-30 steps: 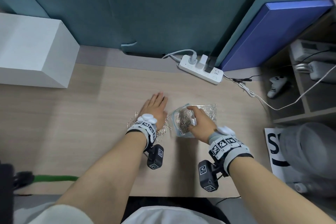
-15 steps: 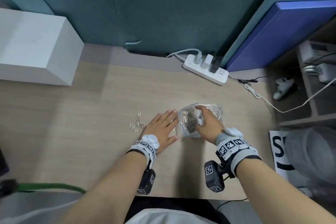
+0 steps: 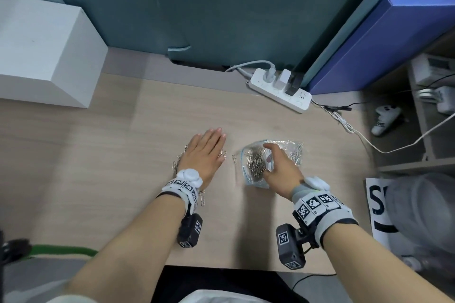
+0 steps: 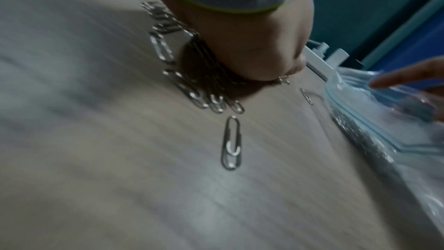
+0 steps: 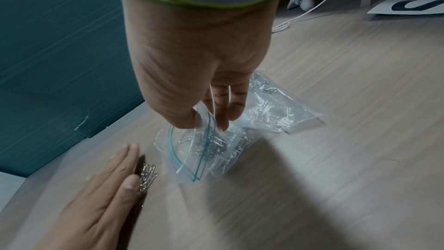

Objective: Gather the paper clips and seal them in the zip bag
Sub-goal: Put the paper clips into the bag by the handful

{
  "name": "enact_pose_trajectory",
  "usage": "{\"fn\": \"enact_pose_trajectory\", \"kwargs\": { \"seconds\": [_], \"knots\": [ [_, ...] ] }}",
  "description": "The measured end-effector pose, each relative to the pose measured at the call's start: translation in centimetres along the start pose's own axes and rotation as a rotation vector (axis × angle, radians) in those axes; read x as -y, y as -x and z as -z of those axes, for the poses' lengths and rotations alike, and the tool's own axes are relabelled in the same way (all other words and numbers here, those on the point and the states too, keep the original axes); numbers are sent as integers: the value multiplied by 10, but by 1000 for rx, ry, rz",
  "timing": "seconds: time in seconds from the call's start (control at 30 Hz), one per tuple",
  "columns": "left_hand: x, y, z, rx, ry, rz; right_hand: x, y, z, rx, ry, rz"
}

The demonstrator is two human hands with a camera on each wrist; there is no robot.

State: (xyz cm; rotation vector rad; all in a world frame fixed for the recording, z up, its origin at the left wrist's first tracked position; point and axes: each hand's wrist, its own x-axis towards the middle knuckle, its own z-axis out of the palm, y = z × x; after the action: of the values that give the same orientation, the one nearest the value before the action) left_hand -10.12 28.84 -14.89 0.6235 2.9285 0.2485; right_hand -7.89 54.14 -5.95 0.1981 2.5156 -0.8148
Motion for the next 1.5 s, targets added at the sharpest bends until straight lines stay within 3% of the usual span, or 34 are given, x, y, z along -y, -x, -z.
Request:
{"fn": "enact_pose_trajectory", "kwargs": {
  "seconds": [0.17, 0.27, 0.47, 0.7, 1.1, 1.5],
  "knots": [
    [12, 45, -1, 9, 58, 326, 3, -5, 0, -6, -18, 24],
    [6, 46, -8, 24, 95, 389, 2, -5, -2, -23, -13, 34],
    [-10, 13, -9, 10, 133, 285, -2, -2, -5, -25, -2, 15],
    [-16, 49, -15, 24, 69, 171, 4, -1, -7, -25, -13, 26],
    [-35, -36, -15, -24, 59, 129, 0, 10, 4, -12, 8, 23],
    [-9, -7, 15, 63, 91, 76, 9, 0, -2, 26, 9, 32]
  ]
}}
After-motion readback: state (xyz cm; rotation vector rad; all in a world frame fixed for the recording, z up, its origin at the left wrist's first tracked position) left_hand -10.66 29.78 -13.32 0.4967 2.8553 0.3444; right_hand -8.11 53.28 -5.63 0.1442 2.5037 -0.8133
